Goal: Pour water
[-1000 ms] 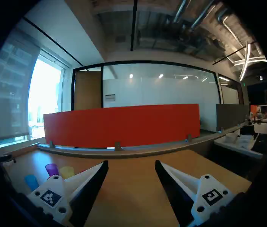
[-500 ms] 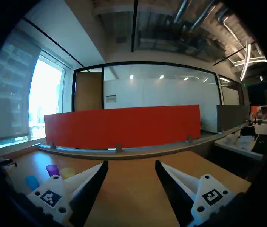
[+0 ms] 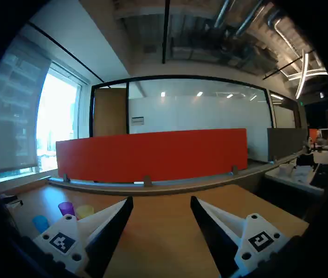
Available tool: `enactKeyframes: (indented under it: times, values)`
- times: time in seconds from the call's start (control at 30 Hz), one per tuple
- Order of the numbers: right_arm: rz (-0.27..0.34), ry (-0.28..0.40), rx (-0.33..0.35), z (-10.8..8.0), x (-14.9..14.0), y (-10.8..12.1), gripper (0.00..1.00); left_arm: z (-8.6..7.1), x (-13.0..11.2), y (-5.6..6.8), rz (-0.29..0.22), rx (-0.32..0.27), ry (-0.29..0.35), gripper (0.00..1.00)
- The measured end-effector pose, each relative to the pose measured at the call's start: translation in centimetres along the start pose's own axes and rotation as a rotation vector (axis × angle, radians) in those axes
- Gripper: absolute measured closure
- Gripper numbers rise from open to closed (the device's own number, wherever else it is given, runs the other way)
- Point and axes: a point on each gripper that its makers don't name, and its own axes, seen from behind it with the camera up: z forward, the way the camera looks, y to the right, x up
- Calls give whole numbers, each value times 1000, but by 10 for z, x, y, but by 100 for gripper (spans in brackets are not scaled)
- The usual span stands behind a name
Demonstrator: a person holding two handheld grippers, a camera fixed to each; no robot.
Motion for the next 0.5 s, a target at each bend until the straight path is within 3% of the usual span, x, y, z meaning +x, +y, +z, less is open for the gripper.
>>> enactKeyframes:
  times: [0.5]
  values:
    - [-44, 30, 4, -11, 12, 5, 4, 0, -1, 0, 2, -1, -2, 9]
